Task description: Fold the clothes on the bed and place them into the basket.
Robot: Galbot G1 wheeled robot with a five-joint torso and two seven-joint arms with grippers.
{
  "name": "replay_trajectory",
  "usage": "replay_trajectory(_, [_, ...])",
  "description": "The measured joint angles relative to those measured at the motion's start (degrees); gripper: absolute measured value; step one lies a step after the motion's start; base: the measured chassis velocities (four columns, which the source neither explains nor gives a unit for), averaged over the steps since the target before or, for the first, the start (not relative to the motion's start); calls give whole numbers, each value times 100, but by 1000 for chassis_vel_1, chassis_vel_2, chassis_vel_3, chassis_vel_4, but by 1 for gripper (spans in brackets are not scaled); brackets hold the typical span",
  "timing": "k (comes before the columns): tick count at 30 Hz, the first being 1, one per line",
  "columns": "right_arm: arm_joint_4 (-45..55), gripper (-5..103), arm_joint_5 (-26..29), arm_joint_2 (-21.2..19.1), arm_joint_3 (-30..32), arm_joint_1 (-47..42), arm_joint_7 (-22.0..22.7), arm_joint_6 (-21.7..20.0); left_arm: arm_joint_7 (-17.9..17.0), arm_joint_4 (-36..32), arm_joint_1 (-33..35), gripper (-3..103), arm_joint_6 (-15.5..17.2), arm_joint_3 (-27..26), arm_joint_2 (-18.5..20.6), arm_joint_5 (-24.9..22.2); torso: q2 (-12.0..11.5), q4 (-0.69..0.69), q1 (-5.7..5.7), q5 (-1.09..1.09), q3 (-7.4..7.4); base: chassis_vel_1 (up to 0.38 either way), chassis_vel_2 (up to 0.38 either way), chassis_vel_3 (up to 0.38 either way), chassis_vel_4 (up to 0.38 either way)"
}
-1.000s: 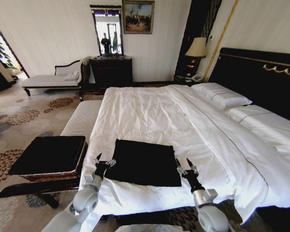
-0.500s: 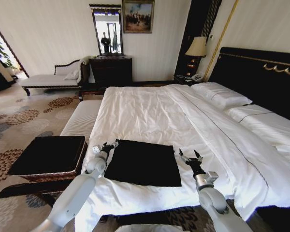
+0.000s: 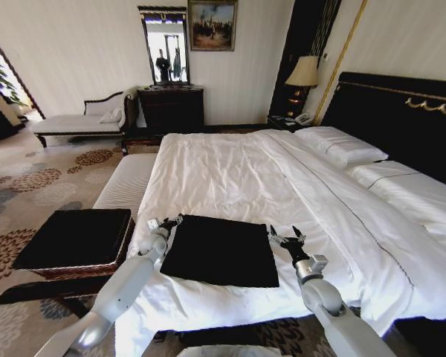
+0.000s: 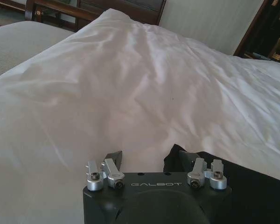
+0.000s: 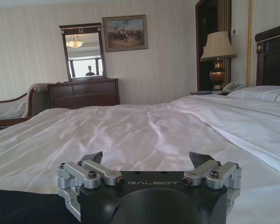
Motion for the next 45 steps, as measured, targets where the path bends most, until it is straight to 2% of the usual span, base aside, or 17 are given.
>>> replay_trajectory(1, [-8,100,15,-13,-7,18,9,-6,14,26,-12,70,0,21,-9,18,0,0,0,0,0,0,0,0,0])
replay_trajectory(2, [-25,100,26,-22,-19,48,24,-21,43,40,-22,58,0,57,-15,39,0,-2,0,1,0,0,0,0,0])
replay_trajectory(7, [-41,100,66,-27,-46,117,66,-59,81,37,-39,48,-7,180,-10,47,1,-1,0,1,-1,0,0,0,0])
replay_trajectory(8, [-41,100,74,-33,-57,143,77,-74,94,14,-44,37,-9,218,-6,47,1,-1,0,0,-1,0,0,0,0])
replay_trajectory(10, [-40,100,78,-40,-61,156,80,-79,106,-8,-48,37,-9,238,-5,45,1,0,0,1,-1,0,0,0,0])
replay_trajectory(13, [-33,100,104,-65,-63,175,85,-89,132,-29,-83,24,-3,293,-31,26,1,-1,0,1,0,0,0,0,0])
replay_trajectory(19, [-9,100,119,-85,-37,168,99,-99,127,22,-114,21,27,307,-63,-9,1,-1,0,0,-1,0,0,0,0])
replay_trajectory(23, [-46,100,223,-103,-10,201,142,-125,122,71,-116,2,39,268,-64,-47,1,-1,0,0,-1,0,0,0,0])
replay_trajectory(30, [-167,100,448,-83,-84,386,260,-210,117,32,-68,0,4,230,-84,-36,1,-2,0,0,0,0,0,0,0])
replay_trajectory(33, [-290,100,945,-70,-159,686,414,-447,94,-147,-2,0,-46,187,-41,25,1,-1,0,0,0,0,0,0,0])
replay_trajectory(34, [-290,100,945,-70,-159,686,414,-447,94,-147,-2,0,-46,187,-41,25,1,-1,0,0,0,0,0,0,0])
replay_trajectory(37, [-445,100,2010,-94,-234,1098,537,-988,41,-412,69,0,-71,70,19,36,1,-2,0,1,0,0,0,0,0])
replay_trajectory(38, [-445,100,2010,-94,-234,1098,537,-988,41,-412,69,0,-71,70,19,36,1,-2,0,1,0,0,0,0,0])
replay_trajectory(39, [-499,100,2252,-107,-248,1212,543,-1109,28,-478,91,0,-72,41,29,33,1,-1,0,0,0,0,0,0,0])
replay_trajectory(41, [-880,100,3063,-155,-393,1668,533,-1504,-25,-688,179,0,-81,-50,66,3,0,1,0,0,0,0,0,0,0])
replay_trajectory(44, [-1091,100,3348,-167,-476,1878,496,-1672,-38,-755,215,0,-87,-80,92,-2,1,0,0,1,0,0,0,0,0])
replay_trajectory(45, [-1228,100,3626,-167,-527,2021,481,-1830,-37,-785,234,0,-92,-91,105,-2,1,0,0,0,0,0,0,0,0])
